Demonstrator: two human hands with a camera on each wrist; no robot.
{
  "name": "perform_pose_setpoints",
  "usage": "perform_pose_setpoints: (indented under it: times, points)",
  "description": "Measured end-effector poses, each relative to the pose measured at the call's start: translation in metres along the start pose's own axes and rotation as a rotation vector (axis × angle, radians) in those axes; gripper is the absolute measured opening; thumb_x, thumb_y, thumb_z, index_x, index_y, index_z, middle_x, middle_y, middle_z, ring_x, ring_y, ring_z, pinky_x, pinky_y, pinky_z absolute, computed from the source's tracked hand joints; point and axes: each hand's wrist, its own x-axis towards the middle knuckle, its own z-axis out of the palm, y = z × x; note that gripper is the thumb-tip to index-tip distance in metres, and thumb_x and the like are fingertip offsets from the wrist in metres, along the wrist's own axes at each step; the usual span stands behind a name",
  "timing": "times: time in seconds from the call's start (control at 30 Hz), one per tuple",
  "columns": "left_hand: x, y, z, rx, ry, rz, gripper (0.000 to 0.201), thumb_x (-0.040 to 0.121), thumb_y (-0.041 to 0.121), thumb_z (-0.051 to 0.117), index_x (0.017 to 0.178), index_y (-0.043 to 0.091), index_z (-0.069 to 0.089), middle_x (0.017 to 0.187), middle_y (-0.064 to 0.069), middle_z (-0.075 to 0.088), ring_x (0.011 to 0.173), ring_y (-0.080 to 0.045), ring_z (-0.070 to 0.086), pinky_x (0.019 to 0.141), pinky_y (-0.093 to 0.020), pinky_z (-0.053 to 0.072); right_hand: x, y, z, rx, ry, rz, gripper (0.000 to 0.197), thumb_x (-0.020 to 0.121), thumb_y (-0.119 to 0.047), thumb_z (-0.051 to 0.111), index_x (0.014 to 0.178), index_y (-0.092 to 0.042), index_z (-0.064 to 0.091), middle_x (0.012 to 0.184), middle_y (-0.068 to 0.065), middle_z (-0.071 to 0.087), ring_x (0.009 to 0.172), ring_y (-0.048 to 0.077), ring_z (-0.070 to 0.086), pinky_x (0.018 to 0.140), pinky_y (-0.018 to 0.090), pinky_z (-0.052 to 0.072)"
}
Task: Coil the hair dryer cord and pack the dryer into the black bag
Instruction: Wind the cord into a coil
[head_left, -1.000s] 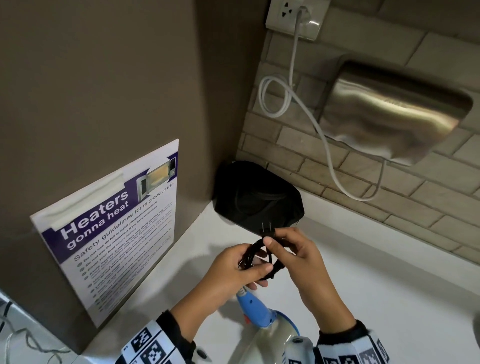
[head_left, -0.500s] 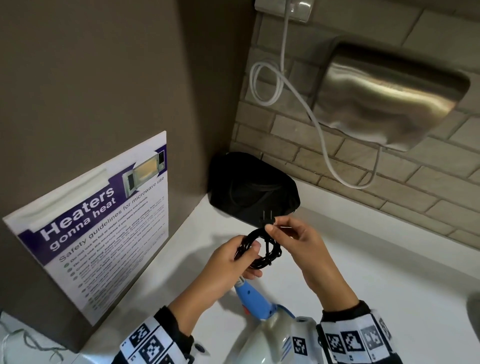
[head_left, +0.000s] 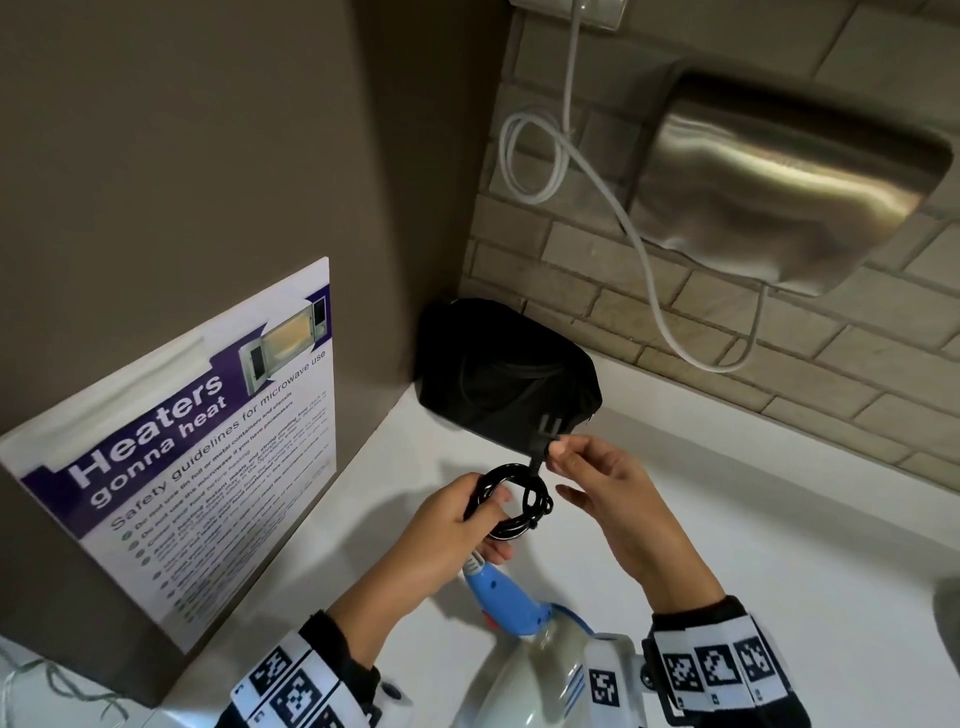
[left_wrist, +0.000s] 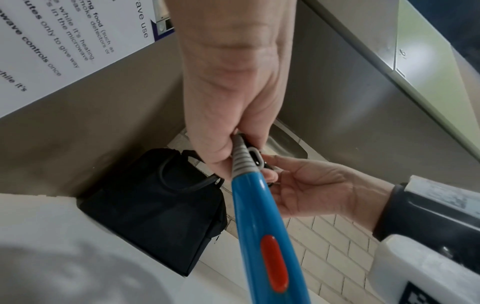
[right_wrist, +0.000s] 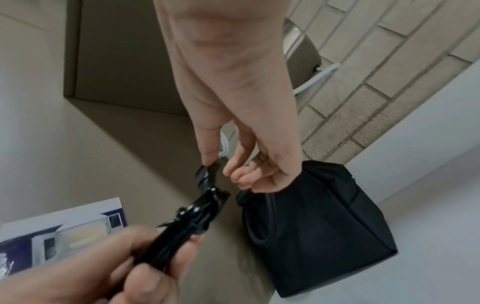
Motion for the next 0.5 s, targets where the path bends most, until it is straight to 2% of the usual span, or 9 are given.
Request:
perform_pose_setpoints:
  times: [0.1,0.2,0.3,0.4,0.5]
  points:
    - [0.001,0.0,0.002,-0.035,0.028,-0.005,0.018,0.097,0.021,0.051,0.107,0.008,0.058,0.093,-0.014,0.073,0.064,-0.018,0.069,0.062,-0.025,0.055,-0.006,0.003,-0.003,-0.092,-0.044,0.02,0.024,0.084,-0.03,0.067,0.107,-0.023,0.068,0.106,-0.001,0.07,0.102,0.011,0.064,0.091,0.031,0.05]
    - [0.001,0.001,0.003,-0.004,0.018,0.015,0.023,0.098,0.027,0.049,0.106,0.007,0.057,0.094,-0.015,0.073,0.064,-0.018,0.069,0.064,-0.027,0.056,-0.014,0.005,-0.003,-0.147,-0.121,0.031,0.029,0.083,-0.026,0.07,0.112,-0.028,0.065,0.107,0.005,0.067,0.096,0.011,0.065,0.086,0.027,0.05]
    - [0.001,0.0,0.004,0.013,0.004,0.028,0.025,0.097,0.03,0.049,0.107,0.009,0.058,0.094,-0.015,0.074,0.065,-0.018,0.069,0.068,-0.03,0.058,-0.02,0.004,0.0,-0.168,-0.185,0.019,0.037,0.081,-0.027,0.072,0.116,-0.034,0.062,0.108,0.001,0.067,0.096,0.011,0.065,0.081,0.023,0.049]
    - [0.001,0.0,0.005,0.049,-0.018,0.044,0.022,0.097,0.031,0.049,0.108,0.015,0.06,0.09,-0.005,0.073,0.071,-0.017,0.072,0.071,-0.026,0.057,-0.021,0.001,0.004,-0.206,-0.178,0.005,0.03,0.082,-0.037,0.068,0.112,-0.04,0.062,0.101,-0.005,0.07,0.09,0.009,0.066,0.077,0.021,0.05]
    - [0.0,-0.002,0.008,0.006,-0.055,0.037,0.022,0.095,0.031,0.054,0.108,0.016,0.061,0.091,-0.001,0.072,0.082,-0.02,0.074,0.083,-0.032,0.058,-0.017,0.001,0.005,-0.256,-0.142,-0.031,0.015,0.086,-0.035,0.065,0.101,-0.032,0.068,0.084,-0.003,0.067,0.072,0.008,0.059,0.064,0.018,0.046]
